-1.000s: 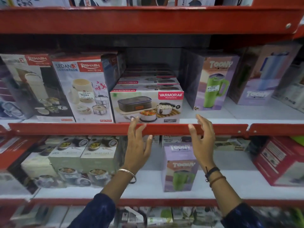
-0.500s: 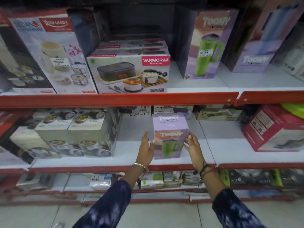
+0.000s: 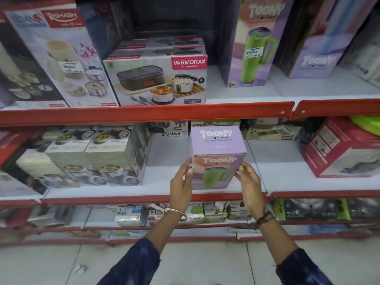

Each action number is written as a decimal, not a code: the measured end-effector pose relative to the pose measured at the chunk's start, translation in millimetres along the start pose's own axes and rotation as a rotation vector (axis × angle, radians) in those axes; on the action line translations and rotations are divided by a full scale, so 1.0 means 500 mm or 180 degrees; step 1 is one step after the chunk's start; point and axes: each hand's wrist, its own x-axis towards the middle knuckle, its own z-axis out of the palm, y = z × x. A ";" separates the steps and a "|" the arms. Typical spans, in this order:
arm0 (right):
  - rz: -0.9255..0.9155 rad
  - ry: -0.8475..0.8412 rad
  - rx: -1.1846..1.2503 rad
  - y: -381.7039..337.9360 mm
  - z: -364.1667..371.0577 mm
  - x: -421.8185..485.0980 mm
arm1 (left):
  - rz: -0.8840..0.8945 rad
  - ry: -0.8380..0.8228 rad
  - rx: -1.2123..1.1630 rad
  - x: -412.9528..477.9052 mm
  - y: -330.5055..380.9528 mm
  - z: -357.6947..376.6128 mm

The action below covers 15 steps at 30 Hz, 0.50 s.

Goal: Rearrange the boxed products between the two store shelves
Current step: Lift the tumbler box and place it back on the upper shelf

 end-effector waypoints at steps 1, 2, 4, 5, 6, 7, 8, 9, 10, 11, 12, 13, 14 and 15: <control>-0.0175 0.0025 -0.0070 -0.018 0.002 -0.009 | 0.0028 0.0070 -0.0045 -0.003 0.020 -0.008; -0.0396 0.0001 -0.0124 -0.037 0.004 -0.016 | 0.0090 0.0158 -0.0062 -0.003 0.040 -0.015; -0.0766 -0.0083 -0.0265 -0.086 0.007 -0.021 | 0.0252 0.0344 -0.0045 0.002 0.086 -0.026; -0.0918 -0.0107 -0.0335 -0.110 0.008 -0.018 | 0.0340 0.0434 -0.0013 0.008 0.111 -0.030; -0.1049 -0.0111 -0.0411 -0.135 0.010 -0.012 | 0.0435 0.0511 0.0032 0.017 0.136 -0.034; -0.1149 -0.0077 -0.0489 -0.159 0.013 -0.003 | 0.0499 0.0570 0.0070 0.027 0.159 -0.037; -0.1209 -0.0034 -0.0524 -0.179 0.016 0.006 | 0.0541 0.0595 0.0058 0.038 0.180 -0.041; -0.1247 0.0037 -0.0518 -0.196 0.019 0.014 | 0.0564 0.0594 0.0028 0.049 0.201 -0.044; -0.1276 0.0119 -0.0493 -0.210 0.022 0.022 | 0.0579 0.0579 0.0038 0.061 0.218 -0.047; -0.1312 0.0199 -0.0485 -0.220 0.024 0.030 | 0.0603 0.0574 0.0111 0.071 0.234 -0.049; -0.1341 0.0252 -0.0486 -0.225 0.025 0.036 | 0.0619 0.0574 0.0222 0.080 0.247 -0.052; -0.1361 0.0295 -0.0500 -0.229 0.026 0.042 | 0.0637 0.0582 0.0322 0.088 0.259 -0.054; -0.1393 0.0321 -0.0512 -0.232 0.026 0.045 | 0.0647 0.0599 0.0406 0.096 0.266 -0.057; -0.1439 0.0344 -0.0518 -0.234 0.027 0.048 | 0.0658 0.0613 0.0488 0.103 0.271 -0.060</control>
